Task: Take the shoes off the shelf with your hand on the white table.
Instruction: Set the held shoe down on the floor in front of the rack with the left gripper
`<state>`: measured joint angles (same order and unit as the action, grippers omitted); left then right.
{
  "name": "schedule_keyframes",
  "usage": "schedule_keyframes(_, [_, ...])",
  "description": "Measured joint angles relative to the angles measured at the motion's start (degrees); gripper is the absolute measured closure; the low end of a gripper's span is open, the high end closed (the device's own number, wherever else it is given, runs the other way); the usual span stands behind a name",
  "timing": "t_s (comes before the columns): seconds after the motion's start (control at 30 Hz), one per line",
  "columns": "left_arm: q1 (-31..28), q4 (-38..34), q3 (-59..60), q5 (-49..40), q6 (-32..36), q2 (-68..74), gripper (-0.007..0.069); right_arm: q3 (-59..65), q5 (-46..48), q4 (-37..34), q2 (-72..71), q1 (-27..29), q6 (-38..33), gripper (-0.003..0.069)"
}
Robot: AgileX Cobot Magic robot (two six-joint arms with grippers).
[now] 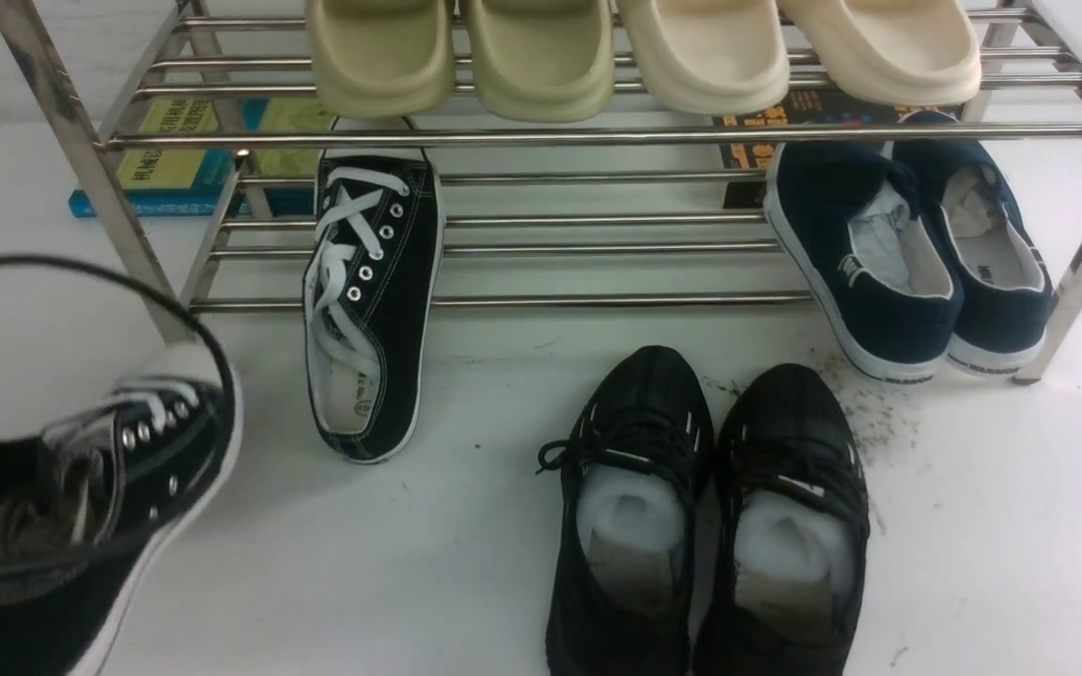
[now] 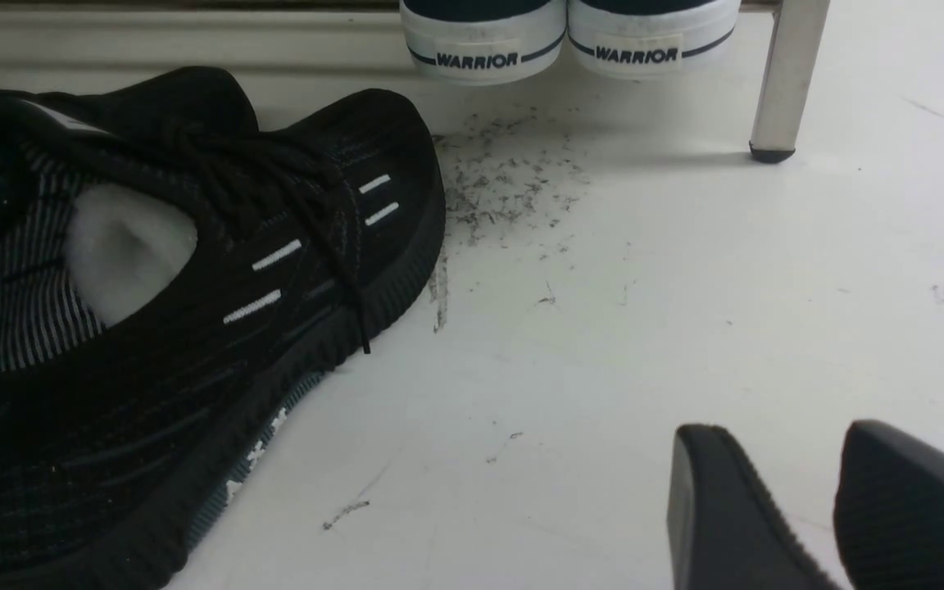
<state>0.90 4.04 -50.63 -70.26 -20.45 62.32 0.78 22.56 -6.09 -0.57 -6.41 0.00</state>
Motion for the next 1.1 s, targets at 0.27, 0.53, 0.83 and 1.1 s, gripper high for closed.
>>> schedule_keyframes(0.27, [0.0, -0.39, 7.48, 4.26, -1.8, -0.62, 0.0609, 0.0, 0.0, 0.04, 0.0, 0.0, 0.0, 0.0421])
schedule_keyframes(0.53, [0.0, -4.84, 13.07, 11.71, -1.58, -1.11, 0.0609, 0.0, 0.0, -0.01, 0.0, 0.0, 0.0, 0.0421])
schedule_keyframes(0.83, [0.0, -6.94, 18.58, 17.08, 2.34, -1.11, 0.0609, 0.0, 0.0, -0.01, 0.0, 0.0, 0.0, 0.0421])
schedule_keyframes(1.1, [0.0, -10.27, 18.59, 19.54, 6.11, -1.11, 0.0609, 0.0, 0.0, -0.01, 0.0, 0.0, 0.0, 0.0421])
